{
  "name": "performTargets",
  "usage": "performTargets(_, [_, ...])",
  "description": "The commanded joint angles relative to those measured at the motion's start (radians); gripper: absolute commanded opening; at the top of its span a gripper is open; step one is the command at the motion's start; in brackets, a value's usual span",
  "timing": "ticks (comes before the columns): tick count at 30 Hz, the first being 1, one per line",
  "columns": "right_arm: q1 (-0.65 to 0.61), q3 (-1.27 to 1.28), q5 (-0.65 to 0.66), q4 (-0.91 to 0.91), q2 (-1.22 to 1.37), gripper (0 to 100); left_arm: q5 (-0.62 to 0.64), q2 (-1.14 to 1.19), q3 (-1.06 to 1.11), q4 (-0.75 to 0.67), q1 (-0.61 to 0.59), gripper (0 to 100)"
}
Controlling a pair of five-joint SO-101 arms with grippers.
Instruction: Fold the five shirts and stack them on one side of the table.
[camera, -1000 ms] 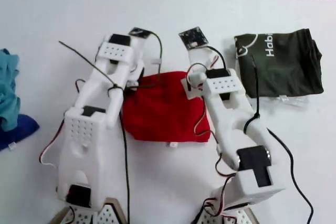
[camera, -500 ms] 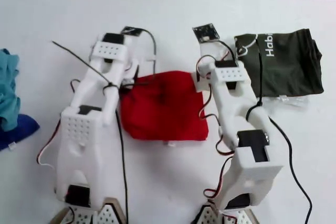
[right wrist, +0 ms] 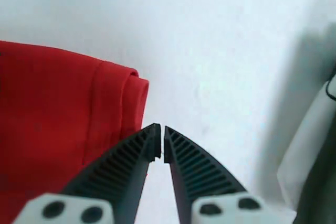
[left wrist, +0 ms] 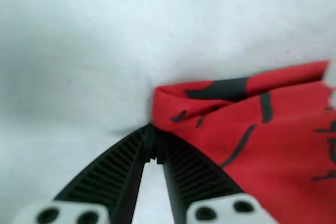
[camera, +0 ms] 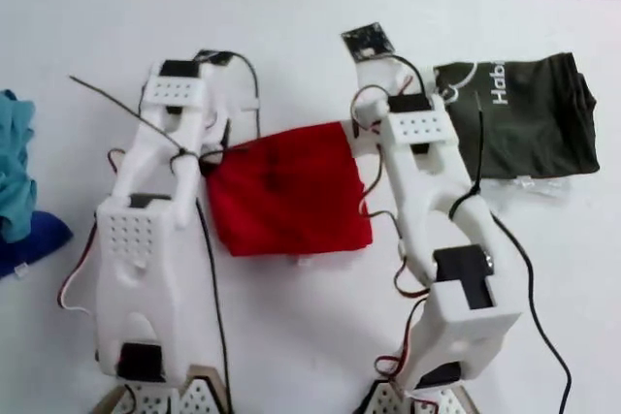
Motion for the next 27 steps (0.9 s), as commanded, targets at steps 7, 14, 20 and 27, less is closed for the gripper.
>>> performTargets(7, [-0.002,-0.046,-0.121,0.008,-0.081,1.9,-0.014,-0.299,-0.004,0.118,0.023,3])
performTargets(14, [-0.027,-0.046,-0.169,0.016,-0.081,1.9,-0.040,-0.466,0.133,0.207,0.028,3])
performTargets(20, [-0.031,-0.044,-0.169,0.019,-0.071,1.9,-0.075,-0.715,0.690,-0.092,0.060,3])
performTargets(27, [-0.044,-0.044,-0.169,0.022,-0.079,1.9,-0.146,-0.953,1.086,-0.328,0.161,3])
